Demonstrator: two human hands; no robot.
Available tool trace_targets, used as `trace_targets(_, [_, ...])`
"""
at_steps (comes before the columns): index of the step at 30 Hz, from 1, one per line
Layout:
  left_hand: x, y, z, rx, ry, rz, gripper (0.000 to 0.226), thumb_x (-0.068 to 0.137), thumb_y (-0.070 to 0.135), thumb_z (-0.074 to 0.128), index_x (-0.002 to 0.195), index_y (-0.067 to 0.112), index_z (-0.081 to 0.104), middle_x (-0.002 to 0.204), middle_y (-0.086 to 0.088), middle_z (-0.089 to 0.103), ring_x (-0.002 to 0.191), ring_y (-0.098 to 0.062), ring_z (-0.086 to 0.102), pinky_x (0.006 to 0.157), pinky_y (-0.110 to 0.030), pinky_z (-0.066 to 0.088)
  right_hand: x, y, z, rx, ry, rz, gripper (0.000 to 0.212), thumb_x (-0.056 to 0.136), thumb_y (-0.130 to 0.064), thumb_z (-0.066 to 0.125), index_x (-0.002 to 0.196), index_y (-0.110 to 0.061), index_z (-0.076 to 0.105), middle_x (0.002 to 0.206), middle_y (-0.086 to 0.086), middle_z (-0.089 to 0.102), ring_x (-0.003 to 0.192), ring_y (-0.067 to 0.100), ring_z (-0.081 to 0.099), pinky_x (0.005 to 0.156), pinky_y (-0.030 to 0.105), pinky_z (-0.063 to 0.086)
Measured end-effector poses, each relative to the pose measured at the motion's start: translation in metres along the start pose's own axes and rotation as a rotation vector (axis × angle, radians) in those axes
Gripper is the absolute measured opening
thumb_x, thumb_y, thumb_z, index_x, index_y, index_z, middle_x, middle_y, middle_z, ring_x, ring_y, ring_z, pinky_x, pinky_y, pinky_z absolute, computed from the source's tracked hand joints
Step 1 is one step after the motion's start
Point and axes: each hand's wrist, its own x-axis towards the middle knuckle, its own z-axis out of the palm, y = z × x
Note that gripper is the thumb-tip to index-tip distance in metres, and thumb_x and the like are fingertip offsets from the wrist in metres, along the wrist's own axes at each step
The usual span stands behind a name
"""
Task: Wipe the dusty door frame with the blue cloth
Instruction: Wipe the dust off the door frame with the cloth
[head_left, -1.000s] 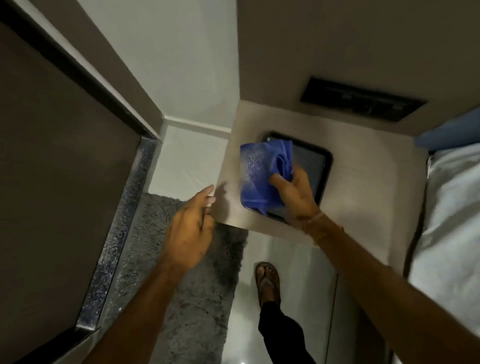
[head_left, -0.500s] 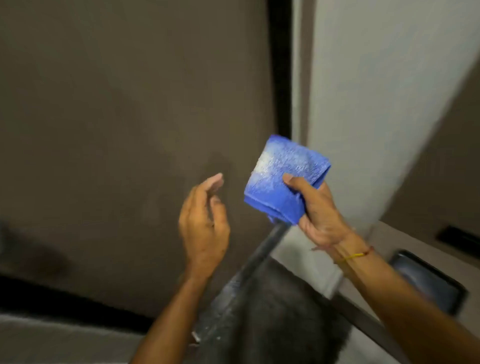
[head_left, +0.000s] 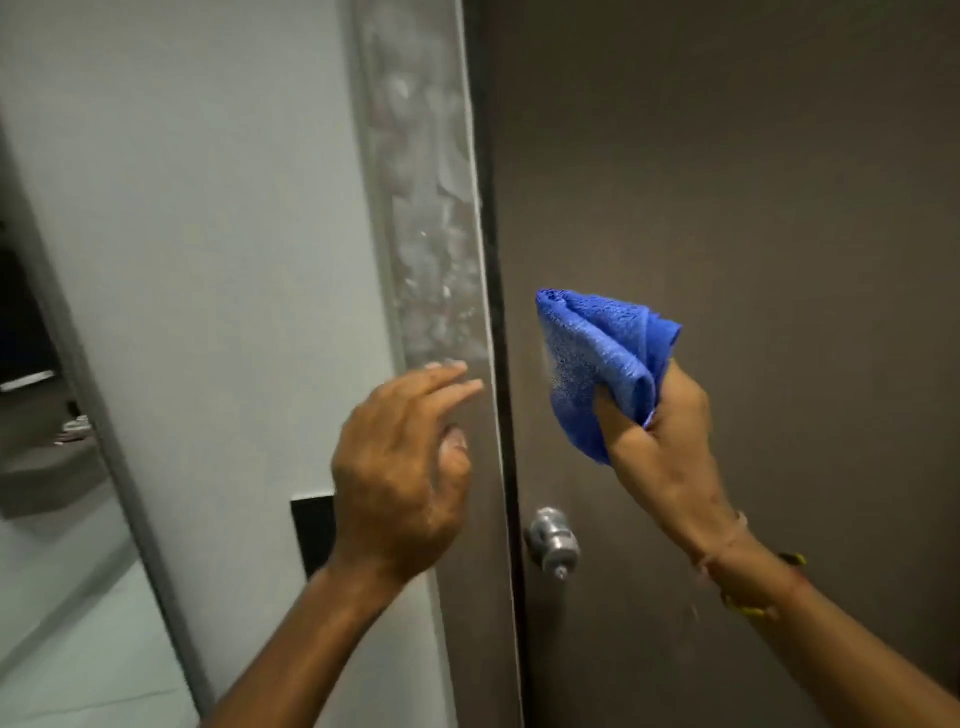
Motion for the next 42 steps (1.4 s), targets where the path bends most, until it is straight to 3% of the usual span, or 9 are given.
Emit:
trace_targets(3, [0.015,-0.037,-0.024,0.202,0.000,-0.024,0.039,0.086,0.021,0.041,0.122,0.012,0.055,0.129,-0.011,0.058,0.122,-0.020,0.047,0.101,-0.033,0.036,0.012,-0.012,0.008,-0.108,-0.006,-0.268,0.033,0.085,-0.020,0.051,0.108,0.002,0.060,0.093,-0.014,0.061,0.082,-0.012,0.057,0.073,0.003,0.041])
trace_targets(7, [0.029,-0.076,-0.041,0.379,-0.062,-0.128,0.049,0.086,0.022,0.039,0.134,0.014,0.041,0.147,-0.007,0.038,0.138,-0.017,0.028,0.110,-0.028,0.020,0.019,-0.010,0.017,-0.204,0.015,-0.492,0.046,0.081,0.000,0.049,0.128,0.003,0.050,0.133,0.018,0.054,0.125,0.024,0.051,0.103,0.044,0.043])
trace_targets(11, [0.045,-0.097,-0.037,0.475,-0.105,-0.137,0.057,0.086,0.024,0.035,0.142,0.014,0.028,0.154,-0.003,0.018,0.144,-0.015,0.011,0.117,-0.034,0.014,0.013,0.000,0.040,-0.470,0.021,-0.725,0.044,0.091,-0.004,0.049,0.134,-0.006,0.041,0.139,0.018,0.046,0.133,0.034,0.040,0.105,0.058,0.035])
trace_targets(15, [0.057,-0.105,-0.018,0.524,-0.148,-0.114,0.059,0.087,0.023,0.030,0.144,0.011,0.023,0.156,-0.009,0.017,0.145,-0.020,0.010,0.118,-0.040,0.015,0.000,0.013,0.067,-0.649,-0.004,-0.783,0.036,0.104,-0.020,0.023,0.136,-0.008,0.034,0.139,0.018,0.042,0.132,0.035,0.035,0.101,0.057,0.033])
trace_targets(21, [0.066,-0.130,0.007,0.658,-0.215,-0.037,0.065,0.088,0.026,0.029,0.147,0.008,0.006,0.157,-0.011,0.006,0.146,-0.024,0.003,0.119,-0.046,0.012,0.000,0.045,0.103,-0.937,-0.011,-0.765,0.035,0.100,-0.018,0.030,0.134,-0.012,0.038,0.141,0.018,0.046,0.133,0.035,0.034,0.107,0.054,0.022])
trace_targets(26, [0.059,-0.146,0.015,0.660,-0.172,0.024,0.068,0.087,0.030,0.029,0.147,0.009,0.006,0.158,-0.011,0.006,0.146,-0.023,0.003,0.119,-0.045,0.008,-0.013,0.069,0.123,-1.033,-0.155,-0.606,0.105,0.056,-0.045,0.058,0.147,-0.016,0.016,0.159,0.011,0.002,0.145,0.033,0.002,0.113,0.059,0.005])
trace_targets(31, [0.061,-0.145,0.012,0.658,-0.166,0.031,0.068,0.087,0.031,0.030,0.147,0.009,0.007,0.158,-0.011,0.007,0.146,-0.023,0.003,0.119,-0.046,0.008,-0.016,0.066,0.137,-0.941,-0.059,-0.505,0.077,0.086,-0.067,0.026,0.147,-0.020,0.019,0.159,0.007,-0.004,0.145,0.036,-0.002,0.111,0.066,0.002])
trace_targets(39, [0.060,-0.144,0.012,0.651,-0.152,0.039,0.071,0.086,0.034,0.034,0.147,0.008,0.010,0.157,-0.011,0.009,0.146,-0.024,0.005,0.118,-0.046,0.010,-0.019,0.053,0.161,-0.772,0.055,-0.246,0.080,0.080,-0.076,-0.001,0.135,-0.029,0.035,0.157,0.017,0.000,0.143,0.041,0.001,0.106,0.071,0.008])
trace_targets(42, [0.060,-0.143,0.012,0.660,-0.156,0.041,0.071,0.086,0.034,0.034,0.147,0.008,0.009,0.157,-0.011,0.009,0.146,-0.024,0.005,0.118,-0.047,0.010,-0.021,0.047,0.164,-0.740,0.086,-0.211,0.068,0.085,-0.071,0.006,0.130,-0.031,0.040,0.155,0.020,0.008,0.143,0.042,0.002,0.104,0.074,0.013])
